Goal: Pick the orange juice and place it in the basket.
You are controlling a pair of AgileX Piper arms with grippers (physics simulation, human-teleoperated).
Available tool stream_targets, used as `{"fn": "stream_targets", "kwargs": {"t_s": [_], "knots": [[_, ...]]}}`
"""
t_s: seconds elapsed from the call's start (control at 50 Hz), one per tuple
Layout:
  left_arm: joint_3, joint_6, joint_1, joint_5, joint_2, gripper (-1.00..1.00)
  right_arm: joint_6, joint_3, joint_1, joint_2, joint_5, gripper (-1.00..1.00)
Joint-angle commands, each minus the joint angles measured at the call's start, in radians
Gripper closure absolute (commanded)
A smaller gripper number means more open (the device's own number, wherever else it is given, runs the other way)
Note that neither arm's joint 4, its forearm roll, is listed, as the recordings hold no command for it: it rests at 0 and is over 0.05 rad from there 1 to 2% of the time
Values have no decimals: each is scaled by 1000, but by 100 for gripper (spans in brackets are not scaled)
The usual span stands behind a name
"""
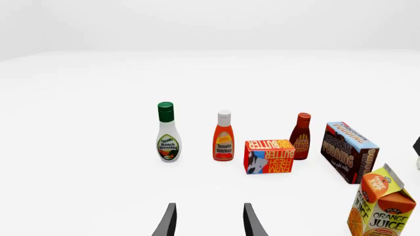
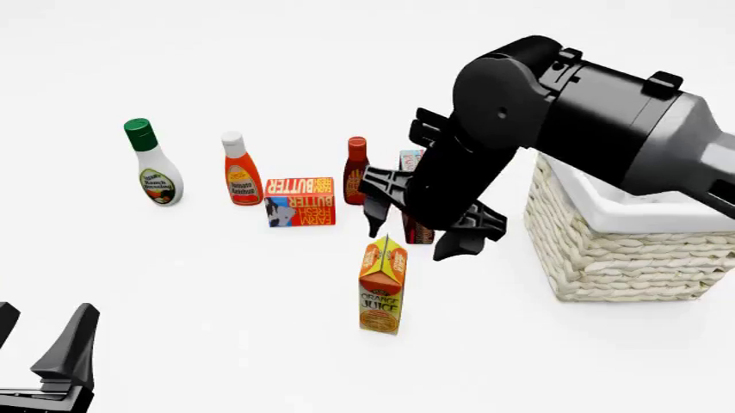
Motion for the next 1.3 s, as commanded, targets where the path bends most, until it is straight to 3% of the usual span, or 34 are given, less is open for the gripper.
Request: {"fn": "stream_targets", "kwargs": {"t_s": [0.02, 0.22, 0.24, 0.3, 1.3], "knots": [[0, 0, 0, 0, 0, -100, -21, -32, 0, 54, 2, -100], [0, 0, 0, 0, 0, -100, -44, -73, 7, 99, 2, -100], [0, 0, 0, 0, 0, -100, -84, -77, 3, 142, 2, -100], [0, 0, 0, 0, 0, -100, -93, -79, 1, 149, 2, -100], [0, 0, 0, 0, 0, -100, -174, -93, -16, 237, 2, -100]]}}
